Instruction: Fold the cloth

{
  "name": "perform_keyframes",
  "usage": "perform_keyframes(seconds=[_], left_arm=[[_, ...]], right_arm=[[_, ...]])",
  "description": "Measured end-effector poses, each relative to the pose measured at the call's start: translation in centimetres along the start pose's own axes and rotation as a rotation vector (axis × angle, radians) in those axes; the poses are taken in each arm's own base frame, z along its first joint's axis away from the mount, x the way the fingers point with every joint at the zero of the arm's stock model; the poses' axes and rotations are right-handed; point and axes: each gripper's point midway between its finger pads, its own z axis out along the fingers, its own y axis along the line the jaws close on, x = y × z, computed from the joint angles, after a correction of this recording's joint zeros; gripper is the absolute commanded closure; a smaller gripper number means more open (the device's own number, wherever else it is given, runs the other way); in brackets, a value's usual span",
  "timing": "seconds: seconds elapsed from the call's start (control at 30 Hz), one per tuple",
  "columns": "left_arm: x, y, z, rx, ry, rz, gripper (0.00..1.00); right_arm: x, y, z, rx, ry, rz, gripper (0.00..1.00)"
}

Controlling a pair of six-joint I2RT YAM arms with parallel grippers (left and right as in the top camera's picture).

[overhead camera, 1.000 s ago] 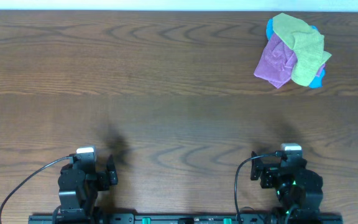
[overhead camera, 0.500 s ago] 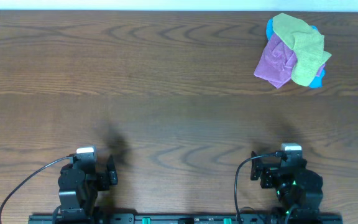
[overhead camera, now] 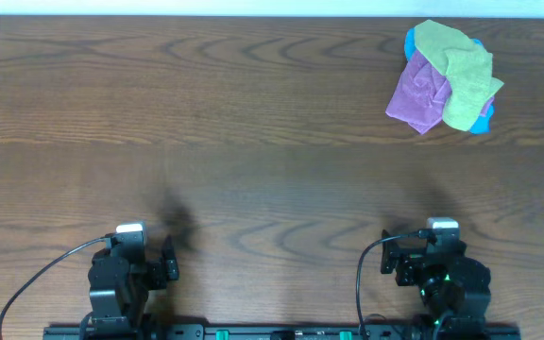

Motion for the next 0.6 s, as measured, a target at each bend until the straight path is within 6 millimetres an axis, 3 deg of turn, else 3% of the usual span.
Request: perform_keyframes(seconds=[0.5, 0.6], left_arm=[[0.00, 0.00, 0.00, 0.000, 0.000, 0.000, 0.04], [0.00, 0.00, 0.00, 0.000, 0.000, 0.000, 0.05]], right_arm=[[-0.03, 0.00, 0.00, 0.000, -0.001, 0.000, 0.01], [-0.77, -0.11, 0.00, 0.007, -0.032, -0.004, 0.01]])
